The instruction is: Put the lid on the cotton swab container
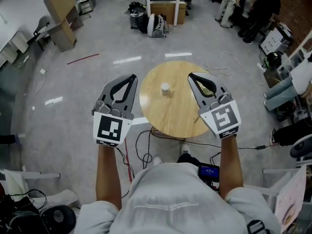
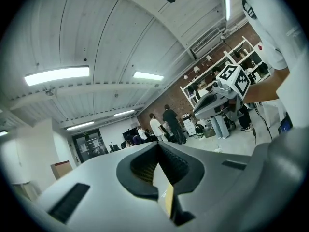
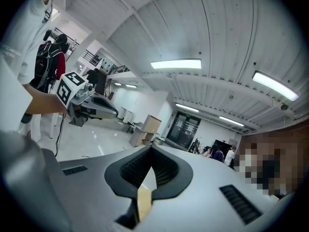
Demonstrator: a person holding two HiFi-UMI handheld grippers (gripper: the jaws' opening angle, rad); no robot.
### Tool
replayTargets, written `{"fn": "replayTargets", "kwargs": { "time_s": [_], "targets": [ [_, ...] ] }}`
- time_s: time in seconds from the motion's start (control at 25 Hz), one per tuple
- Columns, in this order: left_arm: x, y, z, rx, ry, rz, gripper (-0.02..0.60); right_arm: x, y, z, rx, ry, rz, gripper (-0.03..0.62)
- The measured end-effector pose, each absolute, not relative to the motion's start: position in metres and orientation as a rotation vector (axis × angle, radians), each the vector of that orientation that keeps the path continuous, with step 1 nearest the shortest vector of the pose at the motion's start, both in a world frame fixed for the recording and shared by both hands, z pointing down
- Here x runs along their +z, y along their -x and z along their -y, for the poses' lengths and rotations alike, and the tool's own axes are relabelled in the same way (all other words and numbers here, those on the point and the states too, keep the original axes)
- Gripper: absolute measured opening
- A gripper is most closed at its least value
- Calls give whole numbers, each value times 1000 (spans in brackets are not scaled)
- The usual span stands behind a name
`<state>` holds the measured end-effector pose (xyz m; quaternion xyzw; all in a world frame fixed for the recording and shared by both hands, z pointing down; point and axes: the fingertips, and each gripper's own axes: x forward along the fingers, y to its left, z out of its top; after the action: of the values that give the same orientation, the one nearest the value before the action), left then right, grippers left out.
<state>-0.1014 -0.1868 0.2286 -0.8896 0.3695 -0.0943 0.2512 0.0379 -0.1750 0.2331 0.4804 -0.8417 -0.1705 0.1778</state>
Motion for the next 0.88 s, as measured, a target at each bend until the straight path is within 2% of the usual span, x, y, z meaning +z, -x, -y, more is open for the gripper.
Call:
{"fn": "replayTargets", "kwargs": {
  "time_s": [0.88],
  "targets": [
    [240, 102, 194, -268, 2448, -1029, 17, 242, -43, 178, -450, -1367, 2384, 26]
  ]
}}
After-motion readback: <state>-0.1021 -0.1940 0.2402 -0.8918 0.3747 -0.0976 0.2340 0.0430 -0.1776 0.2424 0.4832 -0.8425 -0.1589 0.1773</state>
